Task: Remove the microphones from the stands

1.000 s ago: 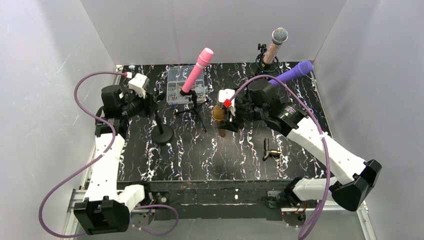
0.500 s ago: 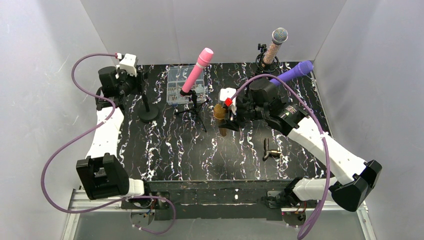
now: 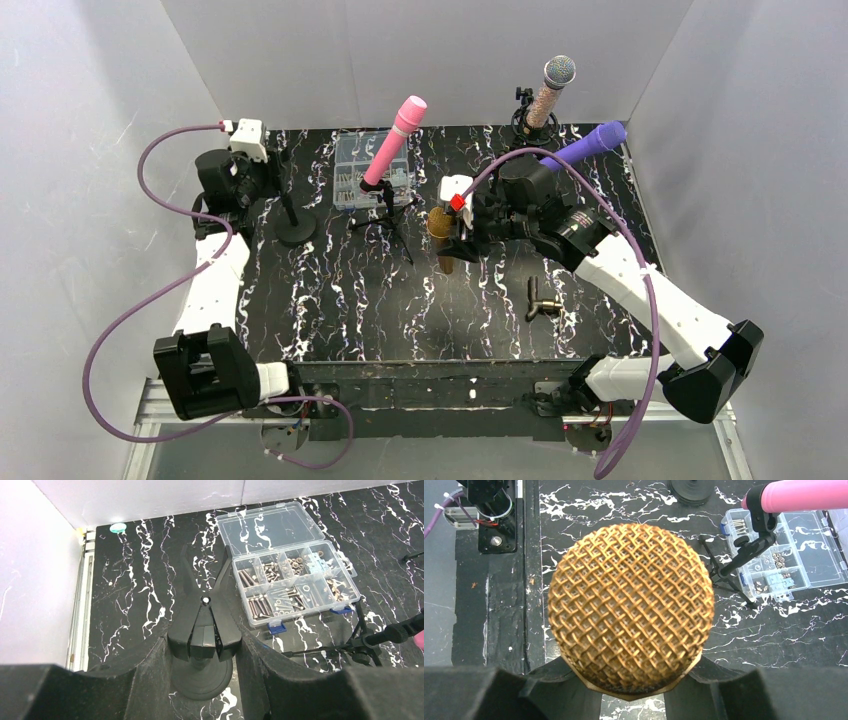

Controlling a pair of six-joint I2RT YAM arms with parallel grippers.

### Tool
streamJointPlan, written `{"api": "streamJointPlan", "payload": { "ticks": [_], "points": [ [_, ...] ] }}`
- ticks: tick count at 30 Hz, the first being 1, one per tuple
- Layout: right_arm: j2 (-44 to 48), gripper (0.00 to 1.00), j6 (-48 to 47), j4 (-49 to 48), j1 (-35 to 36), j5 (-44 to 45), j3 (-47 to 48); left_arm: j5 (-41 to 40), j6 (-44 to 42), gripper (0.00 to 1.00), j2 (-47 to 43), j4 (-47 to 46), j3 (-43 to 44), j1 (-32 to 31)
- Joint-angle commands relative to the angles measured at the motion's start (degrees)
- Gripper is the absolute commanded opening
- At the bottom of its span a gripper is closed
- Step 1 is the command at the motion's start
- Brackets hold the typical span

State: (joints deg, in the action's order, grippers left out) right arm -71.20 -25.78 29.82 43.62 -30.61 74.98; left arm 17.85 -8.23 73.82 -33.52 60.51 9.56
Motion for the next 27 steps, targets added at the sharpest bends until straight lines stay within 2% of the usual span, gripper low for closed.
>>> {"api": "streamJointPlan", "payload": {
  "ticks": [1, 7, 17, 27],
  "points": [
    [0.66, 0.01, 0.40, -3.17, -0.20, -1.29, -0.95, -1.42, 0.77, 0.00, -1.70, 2.38, -5.28, 0.41],
    [0.49, 0.01, 0.63, -3.19, -0.29, -1.62, -0.91, -1.33, 0.51, 0.00, -1.78, 2.33, -9.00, 0.54],
    [0.44, 0.01, 0.82, -3.62, -0.39, -1.82, -1.74, -5.11, 0.36, 0.00, 2.91, 6.08, -6.81, 0.58],
    [0.21, 0.01, 0.82, -3.90, -0.55, -2.20, -2.32, -6.38, -0.65, 0.00, 5.42, 7.54, -8.40, 0.54]
  ]
}}
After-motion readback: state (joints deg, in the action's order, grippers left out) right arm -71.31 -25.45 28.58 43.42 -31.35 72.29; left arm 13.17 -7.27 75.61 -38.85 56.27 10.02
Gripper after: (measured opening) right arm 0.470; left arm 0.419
